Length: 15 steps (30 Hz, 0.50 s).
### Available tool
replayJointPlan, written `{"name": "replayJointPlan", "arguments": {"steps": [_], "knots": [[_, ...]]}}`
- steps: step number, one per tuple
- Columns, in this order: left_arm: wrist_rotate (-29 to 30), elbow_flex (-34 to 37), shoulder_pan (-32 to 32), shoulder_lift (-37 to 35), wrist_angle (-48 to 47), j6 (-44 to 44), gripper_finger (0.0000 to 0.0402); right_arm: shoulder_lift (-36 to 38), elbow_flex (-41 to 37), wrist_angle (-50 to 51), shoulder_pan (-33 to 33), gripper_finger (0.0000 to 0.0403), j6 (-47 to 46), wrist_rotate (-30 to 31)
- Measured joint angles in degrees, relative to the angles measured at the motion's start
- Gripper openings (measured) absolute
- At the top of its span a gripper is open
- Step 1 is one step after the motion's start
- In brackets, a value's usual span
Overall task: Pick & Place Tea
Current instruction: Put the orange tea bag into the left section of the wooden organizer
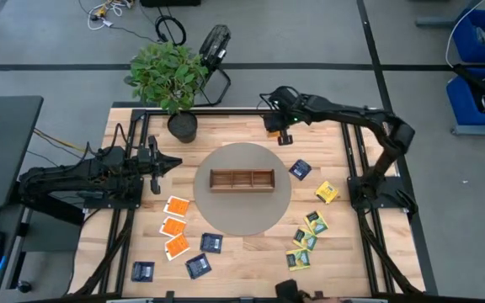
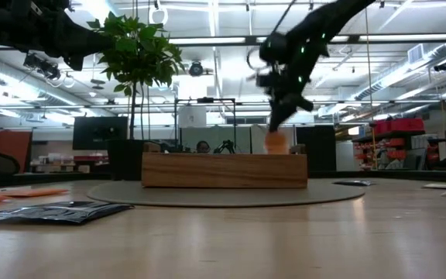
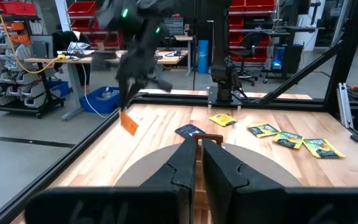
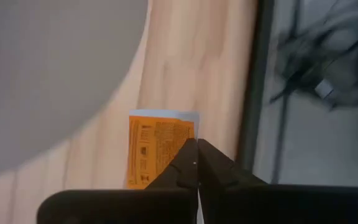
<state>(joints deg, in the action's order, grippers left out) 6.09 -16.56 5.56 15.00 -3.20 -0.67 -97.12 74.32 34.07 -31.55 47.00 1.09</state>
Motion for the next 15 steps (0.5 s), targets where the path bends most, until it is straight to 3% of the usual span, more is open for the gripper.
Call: {"name": "replayJointPlan", "arguments": {"steps": [5, 15], "knots": [[0.0, 0.0, -0.01, 0.0, 0.03, 0.33, 0.0032, 5.75, 0.0, -7.12, 3.76, 0.0, 0.09, -6.05], [-2.39, 0.0, 0.0, 0.0, 0.27, 0.46, 0.0032, 9.75, 0.0, -18.63, 7.51, 0.0, -1.76, -31.42]]}}
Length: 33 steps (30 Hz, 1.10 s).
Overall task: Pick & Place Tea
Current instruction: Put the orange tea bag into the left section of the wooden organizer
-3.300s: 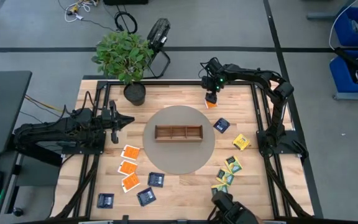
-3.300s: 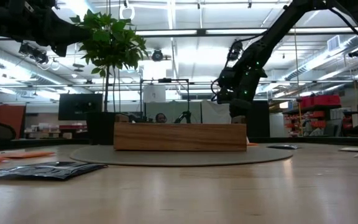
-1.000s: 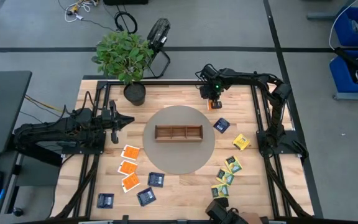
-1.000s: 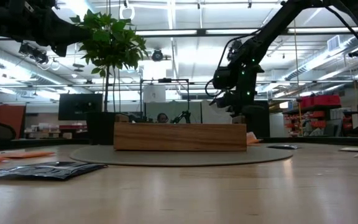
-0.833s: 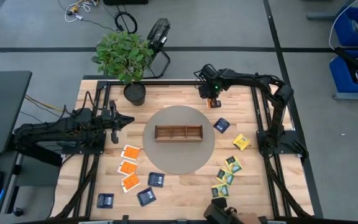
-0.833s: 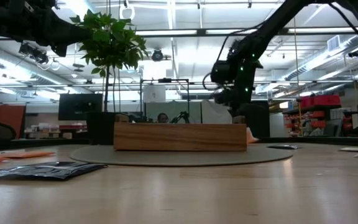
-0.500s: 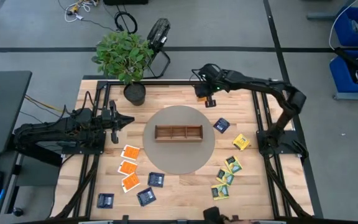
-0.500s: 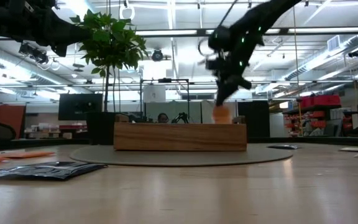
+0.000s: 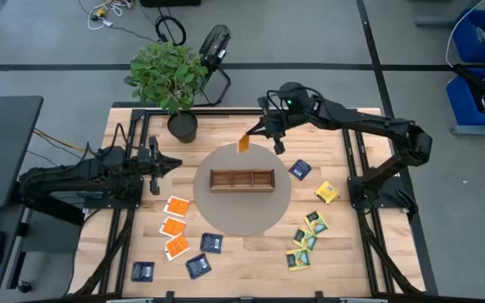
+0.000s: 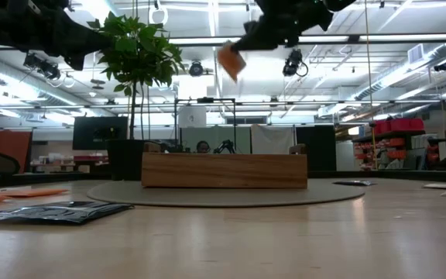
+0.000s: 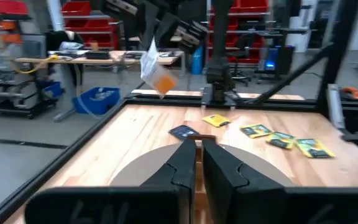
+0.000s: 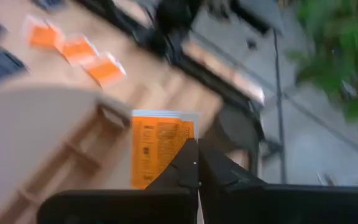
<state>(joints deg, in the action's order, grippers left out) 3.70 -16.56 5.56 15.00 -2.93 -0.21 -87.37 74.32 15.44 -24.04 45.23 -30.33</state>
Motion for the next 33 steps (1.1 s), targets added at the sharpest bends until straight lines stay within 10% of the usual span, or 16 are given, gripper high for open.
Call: {"name": "replayJointPlan", "arguments": {"steps": [17, 33], "knots": [[-6.54, 0.0, -0.04, 0.0, 3.61, 0.09, 0.0032, -0.26, 0.0, -9.42, 2.32, 0.0, 11.23, -56.91], [-6.55, 0.04, 0.0, 3.87, 14.95, 2.6, 0.0034, -1.92, 0.02, -10.6, 4.7, 0.0, 18.46, -55.38]]}}
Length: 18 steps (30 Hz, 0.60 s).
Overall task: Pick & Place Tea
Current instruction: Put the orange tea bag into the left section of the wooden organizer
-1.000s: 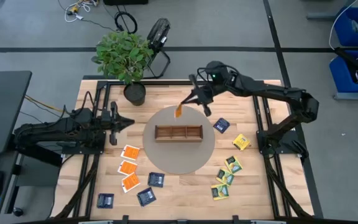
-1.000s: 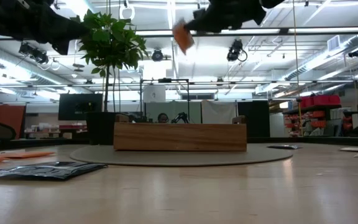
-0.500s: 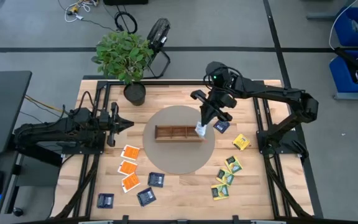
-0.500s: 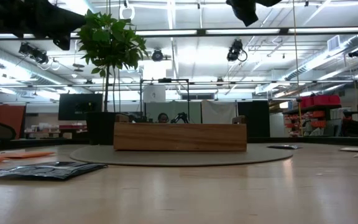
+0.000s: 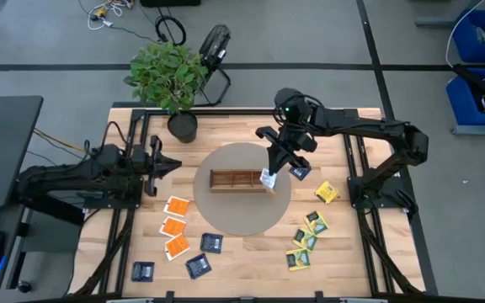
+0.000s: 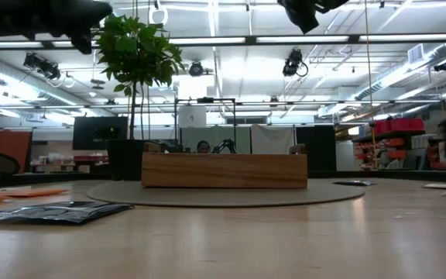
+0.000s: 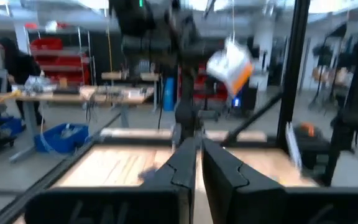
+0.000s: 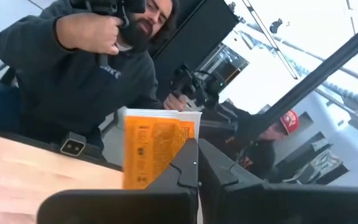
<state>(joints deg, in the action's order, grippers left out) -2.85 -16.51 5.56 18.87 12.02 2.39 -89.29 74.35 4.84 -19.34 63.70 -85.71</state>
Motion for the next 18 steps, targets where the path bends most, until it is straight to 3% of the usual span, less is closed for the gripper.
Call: {"name": "replayJointPlan", "arguments": {"steps": [11, 18], "knots": [[0.25, 0.0, 2.75, 23.88, 27.04, 9.06, 0.0115, -5.37, 0.0, -15.49, 0.12, 0.0, -6.14, -2.32], [-3.85, 0.0, 5.11, 30.58, 31.34, 9.94, 0.0163, -5.64, 0.0, -14.09, -0.37, 0.0, -9.79, -1.27]]}}
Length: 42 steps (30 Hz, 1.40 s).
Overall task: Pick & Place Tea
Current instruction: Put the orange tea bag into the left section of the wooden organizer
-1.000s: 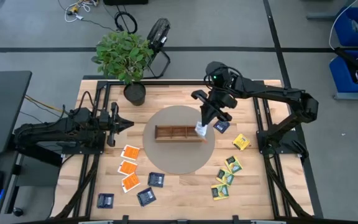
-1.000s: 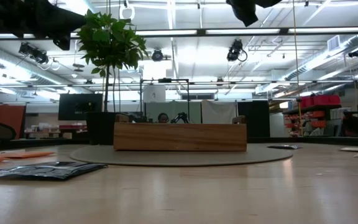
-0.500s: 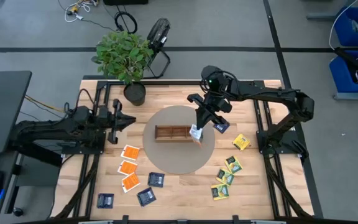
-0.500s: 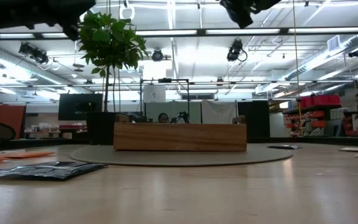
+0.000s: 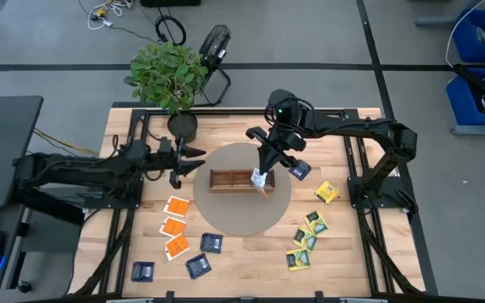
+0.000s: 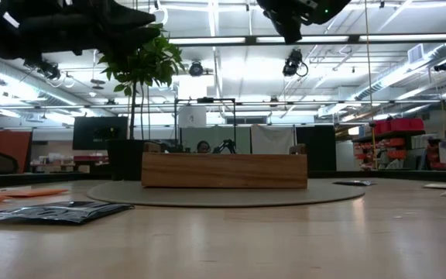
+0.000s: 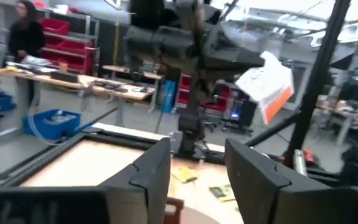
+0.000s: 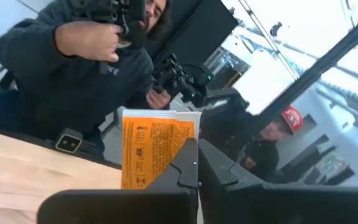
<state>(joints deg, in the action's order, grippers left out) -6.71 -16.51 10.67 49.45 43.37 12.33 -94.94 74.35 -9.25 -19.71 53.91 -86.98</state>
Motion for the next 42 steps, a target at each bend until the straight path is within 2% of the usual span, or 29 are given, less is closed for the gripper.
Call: {"name": "replayJointPlan", "arguments": {"steps": [9, 15, 22, 32, 36, 42], "knots": [[-4.69, -0.17, 0.14, 10.2, 21.45, 9.51, 0.0185, 0.0, 0.0, -3.27, 1.2, 0.0, 5.13, 0.15], [-10.25, -8.35, -0.4, 23.13, 22.47, 13.33, 0.0193, -0.21, 0.0, -4.81, 1.32, 0.0, 5.18, 0.17], [-21.44, -20.48, -1.96, 35.22, 22.54, 13.83, 0.0195, -0.24, 0.0, -3.44, 1.34, 0.0, 5.11, 0.5], [-23.19, -26.28, -1.92, 42.38, 23.67, 17.05, 0.0195, -0.24, 0.0, -2.22, 1.43, 0.0, 4.03, 0.35], [-24.64, -26.4, -1.89, 43.23, 27.24, 18.57, 0.0195, -0.24, 0.0, -1.81, 1.43, 0.0, 3.94, -0.89], [-27.46, -26.4, -1.89, 43.21, 27.71, 19.42, 0.0195, -0.24, 0.0, -1.73, 1.43, 0.0, 3.77, -1.91]]}}
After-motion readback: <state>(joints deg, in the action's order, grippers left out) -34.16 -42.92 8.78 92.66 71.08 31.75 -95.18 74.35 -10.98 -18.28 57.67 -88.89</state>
